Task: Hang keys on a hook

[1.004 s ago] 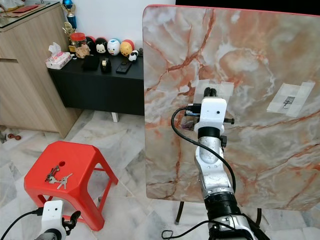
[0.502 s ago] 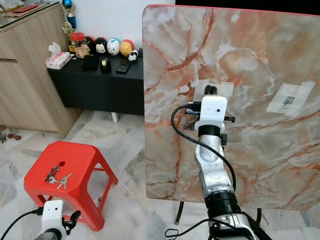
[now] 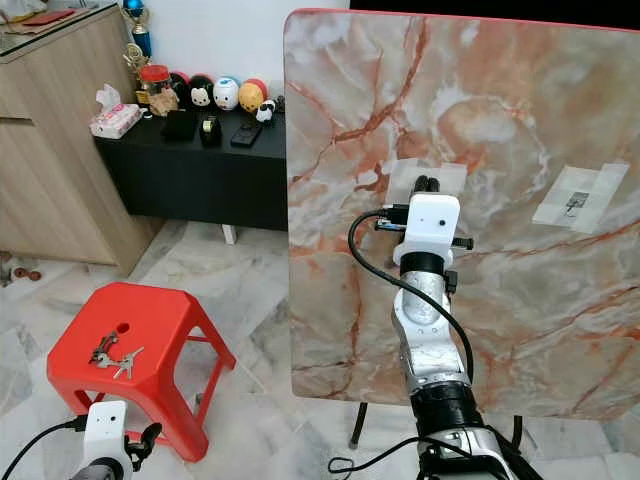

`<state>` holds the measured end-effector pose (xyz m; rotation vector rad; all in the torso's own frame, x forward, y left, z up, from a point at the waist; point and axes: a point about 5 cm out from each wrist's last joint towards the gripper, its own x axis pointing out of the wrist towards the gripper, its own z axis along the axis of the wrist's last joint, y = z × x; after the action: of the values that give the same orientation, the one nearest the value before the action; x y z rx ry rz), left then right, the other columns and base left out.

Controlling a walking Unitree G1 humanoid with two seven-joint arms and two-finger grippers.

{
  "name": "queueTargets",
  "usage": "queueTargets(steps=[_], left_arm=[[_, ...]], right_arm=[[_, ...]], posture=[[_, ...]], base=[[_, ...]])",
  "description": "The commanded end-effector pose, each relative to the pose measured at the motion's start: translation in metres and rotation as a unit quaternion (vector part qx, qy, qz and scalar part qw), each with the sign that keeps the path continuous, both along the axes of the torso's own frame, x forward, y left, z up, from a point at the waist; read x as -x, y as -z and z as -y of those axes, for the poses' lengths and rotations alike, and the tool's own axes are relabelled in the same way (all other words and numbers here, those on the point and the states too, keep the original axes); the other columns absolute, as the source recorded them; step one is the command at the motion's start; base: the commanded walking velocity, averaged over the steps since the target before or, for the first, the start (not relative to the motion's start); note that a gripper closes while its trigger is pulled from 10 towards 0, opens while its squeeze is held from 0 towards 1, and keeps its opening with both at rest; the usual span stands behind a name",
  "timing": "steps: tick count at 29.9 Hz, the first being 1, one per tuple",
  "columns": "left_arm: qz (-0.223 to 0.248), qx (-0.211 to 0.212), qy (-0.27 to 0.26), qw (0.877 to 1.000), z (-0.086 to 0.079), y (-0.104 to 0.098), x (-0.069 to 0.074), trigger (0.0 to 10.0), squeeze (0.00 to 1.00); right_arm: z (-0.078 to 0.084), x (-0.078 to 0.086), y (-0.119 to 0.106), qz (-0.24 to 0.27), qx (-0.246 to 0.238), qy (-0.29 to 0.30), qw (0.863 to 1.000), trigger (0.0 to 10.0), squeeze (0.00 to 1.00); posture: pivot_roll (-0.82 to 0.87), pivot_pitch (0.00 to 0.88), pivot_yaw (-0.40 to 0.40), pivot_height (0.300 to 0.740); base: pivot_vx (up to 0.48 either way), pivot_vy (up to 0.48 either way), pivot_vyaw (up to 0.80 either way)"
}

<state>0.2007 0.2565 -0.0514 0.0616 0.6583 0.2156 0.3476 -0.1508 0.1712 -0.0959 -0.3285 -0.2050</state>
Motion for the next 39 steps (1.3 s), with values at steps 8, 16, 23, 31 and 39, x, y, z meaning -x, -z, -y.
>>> queueTargets(steps=[8, 16, 23, 31, 39], left_arm=[[-0.004, 0.000, -0.001, 1.000, -0.001, 0.000, -0.001, 10.0, 0.00], [-0.003, 0.000, -0.002, 1.000, -0.001, -0.001, -0.002, 10.0, 0.00], [-0.003, 0.002, -0.001, 1.000, 0.000, -0.001, -0.002, 10.0, 0.00], [-0.003, 0.002, -0.002, 1.000, -0.001, 0.000, -0.002, 10.0, 0.00], [-0.003, 0.001, -0.001, 1.000, -0.001, -0.001, -0.001, 10.0, 0.00]], right_arm=[[-0.002, -0.003, -0.004, 0.001, -0.002, -0.015, 1.000, 10.0, 0.00], [-0.010, -0.004, -0.005, 0.001, -0.003, -0.048, 0.999, 10.0, 0.00], [-0.008, -0.006, -0.007, 0.003, 0.002, -0.043, 0.999, 10.0, 0.00], [-0.002, -0.007, -0.007, 0.001, -0.004, -0.024, 1.000, 10.0, 0.00], [0.001, -0.008, -0.007, -0.001, -0.018, -0.012, 1.000, 10.0, 0.00]], posture=[[0.16, 0.000, -0.040, 0.740], [0.16, 0.000, -0.042, 0.740], [0.16, 0.000, -0.042, 0.740], [0.16, 0.000, -0.041, 0.740], [0.16, 0.000, -0.041, 0.740]], base=[[0.000, 0.000, 0.00], [0.000, 0.000, 0.00], [0.000, 0.000, 0.00], [0.000, 0.000, 0.00], [0.000, 0.000, 0.00]])
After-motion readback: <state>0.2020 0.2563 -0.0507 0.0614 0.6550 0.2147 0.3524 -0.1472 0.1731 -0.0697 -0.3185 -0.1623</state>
